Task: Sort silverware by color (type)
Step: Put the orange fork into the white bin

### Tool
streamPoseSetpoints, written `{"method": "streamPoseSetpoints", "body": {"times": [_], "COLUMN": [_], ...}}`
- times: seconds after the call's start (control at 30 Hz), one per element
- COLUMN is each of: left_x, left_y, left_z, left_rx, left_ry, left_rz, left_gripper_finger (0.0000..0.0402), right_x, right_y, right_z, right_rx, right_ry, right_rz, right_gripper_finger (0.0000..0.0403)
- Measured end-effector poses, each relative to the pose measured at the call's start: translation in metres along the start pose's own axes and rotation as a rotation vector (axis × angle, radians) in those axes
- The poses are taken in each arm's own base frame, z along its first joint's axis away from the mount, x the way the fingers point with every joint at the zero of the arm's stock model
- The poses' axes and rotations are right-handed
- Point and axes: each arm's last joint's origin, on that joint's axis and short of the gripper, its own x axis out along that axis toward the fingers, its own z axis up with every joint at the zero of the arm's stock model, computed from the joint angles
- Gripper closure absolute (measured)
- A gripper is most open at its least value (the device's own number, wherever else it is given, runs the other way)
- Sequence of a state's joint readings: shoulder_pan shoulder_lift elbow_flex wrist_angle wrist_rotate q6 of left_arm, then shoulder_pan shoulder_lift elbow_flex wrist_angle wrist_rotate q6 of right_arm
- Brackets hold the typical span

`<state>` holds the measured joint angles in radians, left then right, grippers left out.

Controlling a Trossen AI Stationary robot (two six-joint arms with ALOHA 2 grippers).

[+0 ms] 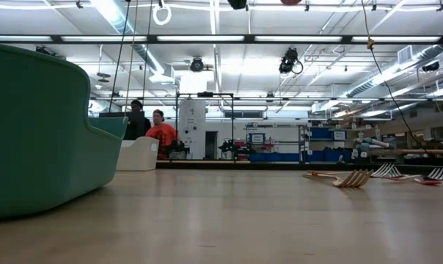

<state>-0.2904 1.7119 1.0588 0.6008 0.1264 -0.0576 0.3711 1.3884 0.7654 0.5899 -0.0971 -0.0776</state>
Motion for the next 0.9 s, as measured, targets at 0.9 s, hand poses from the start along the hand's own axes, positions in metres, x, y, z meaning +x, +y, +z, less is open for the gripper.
{"method": "streamPoseSetpoints", "body": {"times": [0.9], "left_x": [-0.065], "left_y": [0.001], "left_z": [0.008], "left_rx": [-0.190], "left_ry": [0.499], "left_rz": [0.365], "left_gripper_finger": [0.0388], "right_x": [-0.023], "right_y": [-0.010], "right_z": [-0.007], "right_rx": [0.027], "right_ry": [0.270], "right_rz": [-0.387], "right_gripper_finger": [0.0283]}}
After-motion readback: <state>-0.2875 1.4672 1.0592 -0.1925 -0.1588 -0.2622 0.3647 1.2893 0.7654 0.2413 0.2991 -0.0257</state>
